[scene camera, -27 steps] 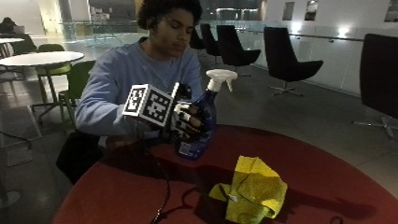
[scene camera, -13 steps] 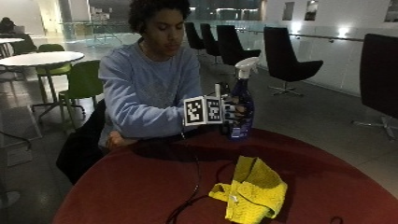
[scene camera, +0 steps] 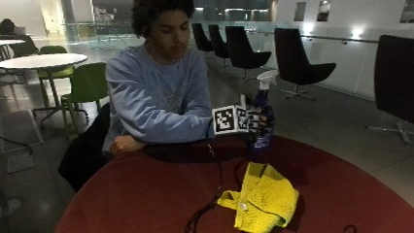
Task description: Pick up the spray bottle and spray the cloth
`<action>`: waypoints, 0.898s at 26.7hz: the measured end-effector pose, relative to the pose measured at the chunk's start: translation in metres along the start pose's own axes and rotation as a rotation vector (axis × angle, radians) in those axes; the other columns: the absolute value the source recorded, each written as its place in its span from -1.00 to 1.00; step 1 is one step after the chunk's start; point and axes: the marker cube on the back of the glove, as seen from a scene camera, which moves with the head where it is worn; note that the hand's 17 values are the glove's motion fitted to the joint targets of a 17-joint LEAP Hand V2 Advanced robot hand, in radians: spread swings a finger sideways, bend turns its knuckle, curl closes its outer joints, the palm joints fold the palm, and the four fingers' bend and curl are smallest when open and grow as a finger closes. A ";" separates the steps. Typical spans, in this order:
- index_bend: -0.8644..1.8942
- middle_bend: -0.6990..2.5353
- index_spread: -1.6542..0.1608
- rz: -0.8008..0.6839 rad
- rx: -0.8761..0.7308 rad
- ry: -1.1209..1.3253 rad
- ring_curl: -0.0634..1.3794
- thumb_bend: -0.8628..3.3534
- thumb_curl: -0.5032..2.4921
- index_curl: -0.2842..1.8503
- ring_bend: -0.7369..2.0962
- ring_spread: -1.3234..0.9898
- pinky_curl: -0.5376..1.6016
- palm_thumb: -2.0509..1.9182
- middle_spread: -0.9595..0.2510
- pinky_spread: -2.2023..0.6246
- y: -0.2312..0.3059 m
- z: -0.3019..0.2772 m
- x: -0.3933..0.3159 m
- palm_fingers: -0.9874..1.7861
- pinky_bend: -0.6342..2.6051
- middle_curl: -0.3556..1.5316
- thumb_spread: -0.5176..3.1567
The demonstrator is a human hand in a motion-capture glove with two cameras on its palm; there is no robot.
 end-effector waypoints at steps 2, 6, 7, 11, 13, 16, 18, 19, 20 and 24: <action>-0.32 -0.40 0.56 -0.002 -0.006 0.006 -0.40 -0.60 -0.19 -0.59 -0.11 0.12 -0.15 0.54 0.53 0.62 0.002 0.002 0.002 0.33 -0.34 -0.15 -0.28; -0.31 -0.42 0.55 -0.007 -0.016 0.008 -0.40 -0.60 -0.20 -0.59 -0.11 0.12 -0.15 0.54 0.54 0.62 0.004 0.005 0.006 0.31 -0.34 -0.16 -0.28; -0.31 -0.42 0.55 -0.009 -0.022 0.009 -0.40 -0.60 -0.20 -0.58 -0.11 0.12 -0.15 0.54 0.54 0.62 0.005 0.005 0.006 0.31 -0.34 -0.16 -0.28; -0.31 -0.42 0.54 -0.021 -0.054 0.023 -0.40 -0.60 -0.20 -0.58 -0.10 0.12 -0.15 0.54 0.54 0.62 0.008 0.004 0.007 0.29 -0.34 -0.17 -0.27; -0.32 -0.43 0.53 -0.045 -0.075 0.037 -0.39 -0.60 -0.21 -0.58 -0.10 0.12 -0.15 0.53 0.54 0.63 0.010 0.000 0.006 0.28 -0.35 -0.17 -0.26; -0.34 -0.45 0.51 -0.096 -0.116 0.071 -0.38 -0.61 -0.22 -0.59 -0.10 0.11 -0.14 0.51 0.53 0.65 0.016 -0.013 0.002 0.19 -0.33 -0.17 -0.24; -0.36 -0.45 0.49 -0.126 -0.148 0.116 -0.38 -0.61 -0.23 -0.60 -0.10 0.12 -0.13 0.51 0.54 0.66 0.023 -0.029 0.001 0.14 -0.31 -0.18 -0.23; -0.37 -0.45 0.48 -0.138 -0.163 0.153 -0.38 -0.61 -0.23 -0.61 -0.10 0.12 -0.13 0.50 0.55 0.66 0.027 -0.041 0.002 0.12 -0.30 -0.18 -0.22; -0.36 -0.45 0.47 -0.147 -0.176 0.199 -0.38 -0.61 -0.23 -0.62 -0.10 0.12 -0.13 0.50 0.55 0.66 0.031 -0.055 0.004 0.11 -0.29 -0.18 -0.22; -0.32 -0.43 0.45 -0.146 -0.176 0.381 -0.41 -0.60 -0.24 -0.62 -0.12 0.12 -0.14 0.49 0.55 0.67 0.048 -0.117 0.016 0.11 -0.30 -0.17 -0.20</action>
